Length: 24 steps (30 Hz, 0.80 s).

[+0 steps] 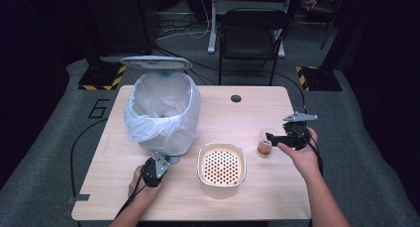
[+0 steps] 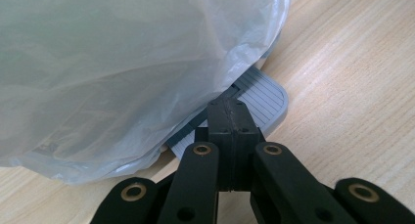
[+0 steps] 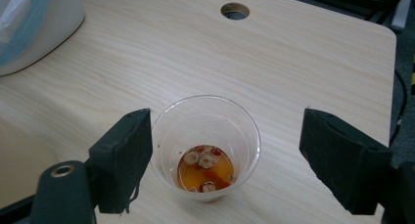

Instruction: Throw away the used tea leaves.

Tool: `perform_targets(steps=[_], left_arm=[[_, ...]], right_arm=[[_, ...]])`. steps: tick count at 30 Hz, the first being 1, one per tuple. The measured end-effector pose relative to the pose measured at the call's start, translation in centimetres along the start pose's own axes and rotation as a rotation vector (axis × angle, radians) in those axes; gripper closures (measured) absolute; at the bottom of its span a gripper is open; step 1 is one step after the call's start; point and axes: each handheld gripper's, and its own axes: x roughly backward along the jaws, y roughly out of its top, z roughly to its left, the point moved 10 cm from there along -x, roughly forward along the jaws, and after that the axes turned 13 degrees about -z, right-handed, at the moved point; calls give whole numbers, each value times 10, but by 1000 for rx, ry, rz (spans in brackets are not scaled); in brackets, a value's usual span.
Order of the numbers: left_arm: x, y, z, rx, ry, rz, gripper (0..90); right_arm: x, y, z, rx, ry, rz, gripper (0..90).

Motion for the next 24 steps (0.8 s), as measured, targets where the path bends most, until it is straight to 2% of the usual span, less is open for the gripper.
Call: perform_targets(steps=[4,13,24], left_arm=[[0,0,0,0,2,-2,900],[0,0,0,-6,1,2,900],[0,0,0,-5,-3,5,900]], right_arm=[[-5,-11,-1,-7,2,4,156],[-15,-31,7,-30,14,19,147],[-35,-47,12,-11,3,60,170]])
